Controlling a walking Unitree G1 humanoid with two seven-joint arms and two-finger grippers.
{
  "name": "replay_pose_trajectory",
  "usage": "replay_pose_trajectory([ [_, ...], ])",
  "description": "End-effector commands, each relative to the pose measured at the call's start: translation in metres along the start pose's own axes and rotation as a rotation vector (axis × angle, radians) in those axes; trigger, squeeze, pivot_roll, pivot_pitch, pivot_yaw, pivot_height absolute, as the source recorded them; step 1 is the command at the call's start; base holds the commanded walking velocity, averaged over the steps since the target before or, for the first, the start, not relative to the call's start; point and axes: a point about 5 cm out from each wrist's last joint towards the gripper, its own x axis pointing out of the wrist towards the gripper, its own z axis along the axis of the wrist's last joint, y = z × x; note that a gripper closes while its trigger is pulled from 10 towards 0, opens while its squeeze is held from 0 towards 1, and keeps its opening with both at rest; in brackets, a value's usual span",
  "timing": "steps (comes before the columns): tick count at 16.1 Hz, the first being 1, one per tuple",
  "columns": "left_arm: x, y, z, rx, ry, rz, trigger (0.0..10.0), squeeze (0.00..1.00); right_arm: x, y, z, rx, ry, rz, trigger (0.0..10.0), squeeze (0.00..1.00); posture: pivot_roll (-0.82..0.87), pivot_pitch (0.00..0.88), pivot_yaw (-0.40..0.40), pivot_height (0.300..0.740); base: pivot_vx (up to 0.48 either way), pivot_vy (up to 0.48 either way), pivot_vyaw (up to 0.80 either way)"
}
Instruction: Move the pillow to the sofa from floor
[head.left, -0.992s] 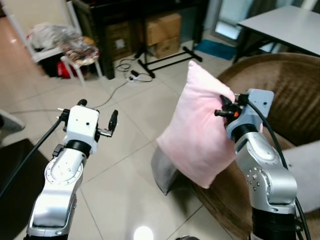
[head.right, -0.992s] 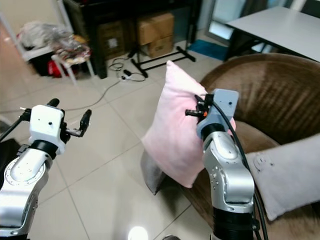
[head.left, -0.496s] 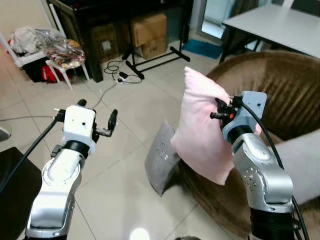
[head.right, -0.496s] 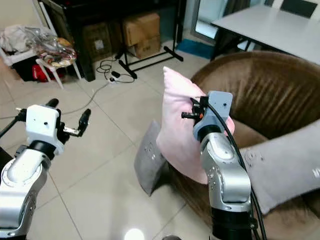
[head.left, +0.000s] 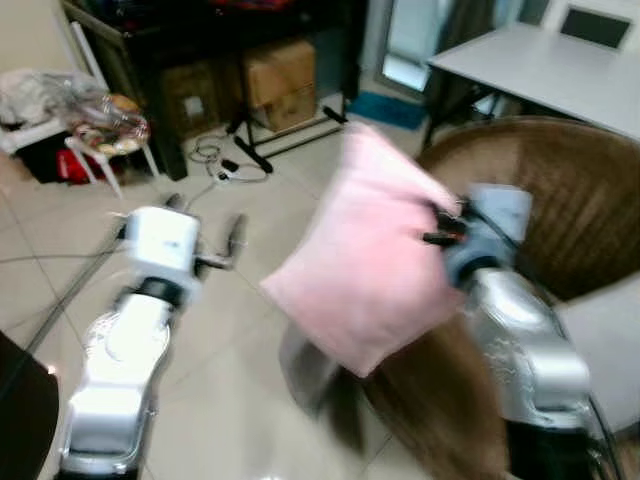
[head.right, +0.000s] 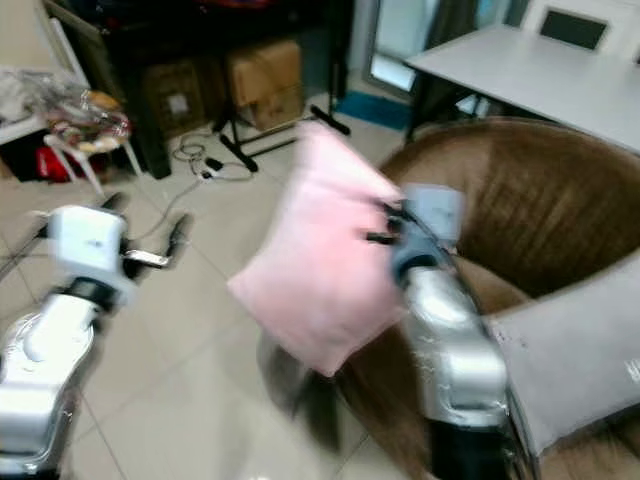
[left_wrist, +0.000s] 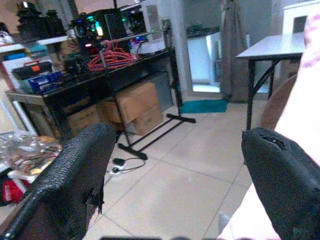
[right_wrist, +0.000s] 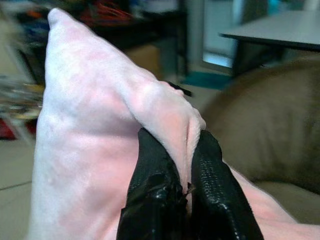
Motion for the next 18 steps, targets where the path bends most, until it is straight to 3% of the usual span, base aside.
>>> replay_pose_trajectory([
  [1,-0.0041,0.0103,-0.0012,0.019,0.009,0.034,10.0,0.0,0.0017,0.0166,0.0166,0.007,-0.077,0.065,10.0,0.0,-0.06,0.0,-0.006,0.74,0.334,0.0,-0.8],
  [7,-0.0033,0.0077,-0.0024,0.021,0.016,0.013,10.0,0.0,0.0023,0.0118,0.0165,0.017,-0.075,0.037,10.0,0.0,-0.06,0.0,0.001,0.74,0.333,0.0,-0.8],
  [15,-0.0027,0.0058,-0.0047,0.031,0.025,-0.001,10.0,0.0,0.0029,0.0134,0.0172,-0.005,-0.082,0.065,10.0,0.0,-0.06,0.0,0.004,0.74,0.323,0.0,0.0],
  [18,-0.0037,0.0044,-0.0089,0.049,0.059,-0.021,10.0,0.0,0.0057,0.0197,0.0152,-0.04,-0.059,0.101,10.0,0.0,-0.06,0.0,-0.003,0.74,0.0,0.0,0.0],
])
